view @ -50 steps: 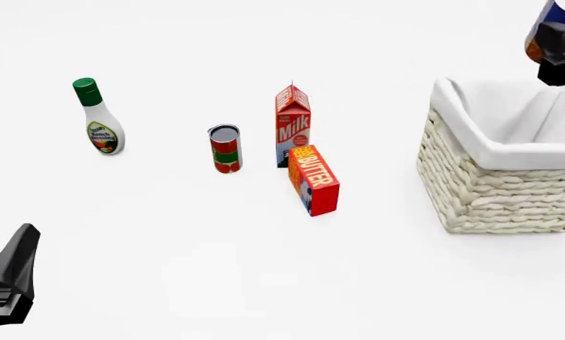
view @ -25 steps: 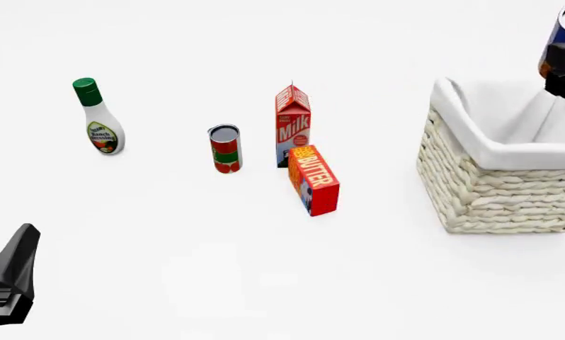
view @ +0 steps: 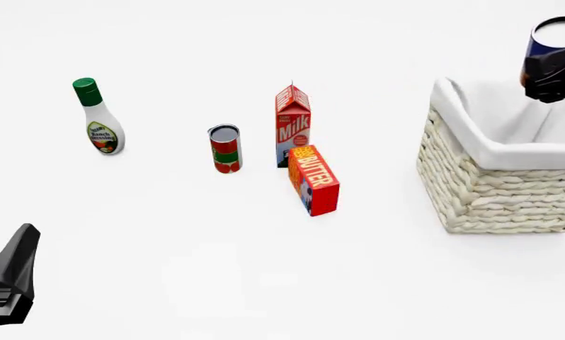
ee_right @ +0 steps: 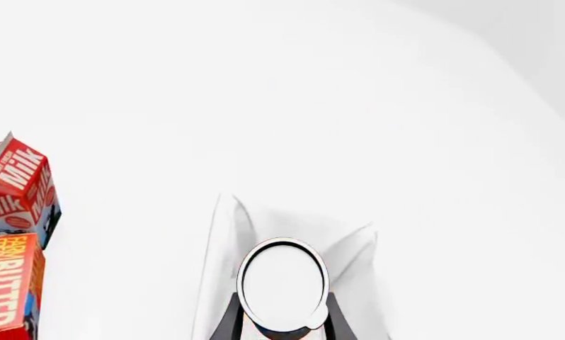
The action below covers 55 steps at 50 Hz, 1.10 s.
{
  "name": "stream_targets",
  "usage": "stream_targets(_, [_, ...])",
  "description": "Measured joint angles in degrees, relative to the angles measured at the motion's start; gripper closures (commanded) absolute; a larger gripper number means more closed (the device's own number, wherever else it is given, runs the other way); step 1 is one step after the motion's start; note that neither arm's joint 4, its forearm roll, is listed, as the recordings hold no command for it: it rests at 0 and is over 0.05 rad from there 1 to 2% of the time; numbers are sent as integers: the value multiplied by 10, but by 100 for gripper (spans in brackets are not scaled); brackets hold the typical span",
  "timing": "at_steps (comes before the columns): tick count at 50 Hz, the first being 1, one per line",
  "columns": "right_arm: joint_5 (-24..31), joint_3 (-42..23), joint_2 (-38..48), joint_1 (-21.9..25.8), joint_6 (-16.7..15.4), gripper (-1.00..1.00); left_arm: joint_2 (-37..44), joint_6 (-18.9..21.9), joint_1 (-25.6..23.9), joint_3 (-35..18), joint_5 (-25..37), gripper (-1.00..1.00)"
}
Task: Pick the alphabet soup and place it in the basket.
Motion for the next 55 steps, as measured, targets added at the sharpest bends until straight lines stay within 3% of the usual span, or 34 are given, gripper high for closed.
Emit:
stream_targets(31, [67,-45,43,-6,-58,100,0,0,0,0,0,-100])
stream_targets(55, [76,-39,67,-30,-83,100,0,0,0,0,0,-100])
